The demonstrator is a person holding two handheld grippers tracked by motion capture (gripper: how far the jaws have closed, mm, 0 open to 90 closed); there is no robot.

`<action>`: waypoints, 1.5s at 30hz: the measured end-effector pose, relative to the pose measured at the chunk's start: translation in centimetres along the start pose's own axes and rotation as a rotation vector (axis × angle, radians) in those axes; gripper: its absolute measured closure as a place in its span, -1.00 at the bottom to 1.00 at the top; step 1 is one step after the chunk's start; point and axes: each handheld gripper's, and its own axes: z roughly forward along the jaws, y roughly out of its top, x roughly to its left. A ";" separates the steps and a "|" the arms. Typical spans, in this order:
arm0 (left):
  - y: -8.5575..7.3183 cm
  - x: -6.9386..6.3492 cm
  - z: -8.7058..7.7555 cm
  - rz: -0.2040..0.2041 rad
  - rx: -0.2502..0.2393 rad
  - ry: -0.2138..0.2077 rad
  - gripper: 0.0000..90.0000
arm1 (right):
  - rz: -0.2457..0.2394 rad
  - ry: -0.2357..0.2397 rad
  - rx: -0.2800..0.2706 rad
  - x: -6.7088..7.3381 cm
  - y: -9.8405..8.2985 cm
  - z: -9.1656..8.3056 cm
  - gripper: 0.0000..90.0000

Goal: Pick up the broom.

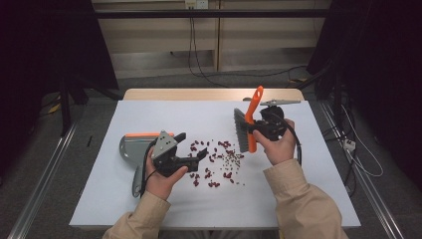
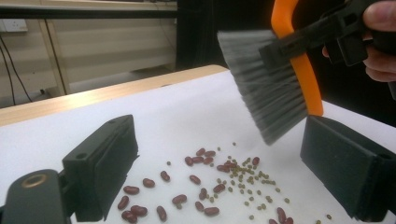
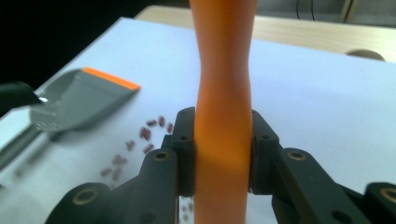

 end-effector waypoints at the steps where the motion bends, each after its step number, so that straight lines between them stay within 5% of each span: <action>1: 0.1 0.0 -0.1 0.000 0.000 -0.002 -0.78 | 0.000 -0.011 0.024 -0.7 -0.2 -0.3 0.56; 17: 0.1 1.3 -1.6 -0.002 -0.005 0.006 -0.81 | 0.056 -0.148 0.247 -5.2 -1.1 -2.3 0.56; 22: 0.0 1.7 -1.9 -0.008 -0.006 0.013 -0.81 | 0.080 -0.153 0.279 -6.4 -1.4 -2.4 0.56; 27: -0.2 2.2 -2.0 -0.016 0.001 0.025 -0.81 | 0.098 -0.155 0.266 -7.4 -2.7 -0.3 0.56; 35: -0.6 3.0 -2.6 -0.011 0.009 0.037 -0.81 | 0.028 -0.211 0.247 -7.3 -3.6 3.0 0.57; 38: -0.8 3.3 -2.9 -0.018 0.010 0.046 -0.81 | 0.016 -0.209 0.264 -7.2 -3.8 3.5 0.55; 45: -0.9 3.5 -3.2 -0.019 0.008 0.055 -0.81 | 0.004 -0.181 0.205 -7.2 -4.2 2.3 0.27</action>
